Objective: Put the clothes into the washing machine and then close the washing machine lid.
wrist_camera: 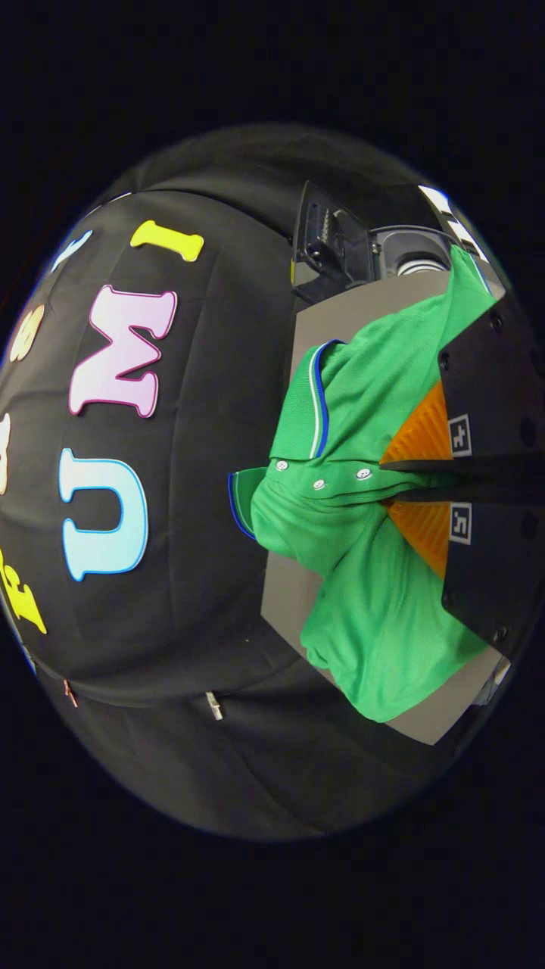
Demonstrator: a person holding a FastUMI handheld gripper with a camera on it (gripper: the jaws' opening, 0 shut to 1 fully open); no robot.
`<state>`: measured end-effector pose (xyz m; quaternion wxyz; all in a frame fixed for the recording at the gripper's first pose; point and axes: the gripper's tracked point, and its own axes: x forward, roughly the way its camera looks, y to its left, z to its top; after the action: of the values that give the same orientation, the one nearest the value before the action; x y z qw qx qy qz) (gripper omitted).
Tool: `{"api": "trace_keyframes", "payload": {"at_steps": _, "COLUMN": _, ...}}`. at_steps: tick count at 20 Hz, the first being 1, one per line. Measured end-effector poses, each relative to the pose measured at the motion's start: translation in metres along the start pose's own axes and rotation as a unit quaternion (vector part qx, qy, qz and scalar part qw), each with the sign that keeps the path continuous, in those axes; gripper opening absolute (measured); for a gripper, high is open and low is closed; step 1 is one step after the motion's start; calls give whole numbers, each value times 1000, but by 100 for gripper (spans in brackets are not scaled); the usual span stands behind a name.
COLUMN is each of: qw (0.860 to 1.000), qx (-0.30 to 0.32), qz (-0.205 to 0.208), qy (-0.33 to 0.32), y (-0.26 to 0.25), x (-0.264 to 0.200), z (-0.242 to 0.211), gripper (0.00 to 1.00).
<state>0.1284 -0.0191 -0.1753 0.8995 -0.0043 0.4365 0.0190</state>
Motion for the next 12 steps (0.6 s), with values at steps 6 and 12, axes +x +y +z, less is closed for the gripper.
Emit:
{"api": "trace_keyframes", "payload": {"at_steps": 6, "qw": 998, "qx": 2, "qz": 52, "qy": -45, "y": -3, "x": -33, "z": 28, "gripper": 7}}
{"api": "trace_keyframes", "payload": {"at_steps": 12, "qw": 990, "qx": 0, "qz": 130, "qy": -58, "y": -49, "x": -65, "z": 35, "gripper": 7}}
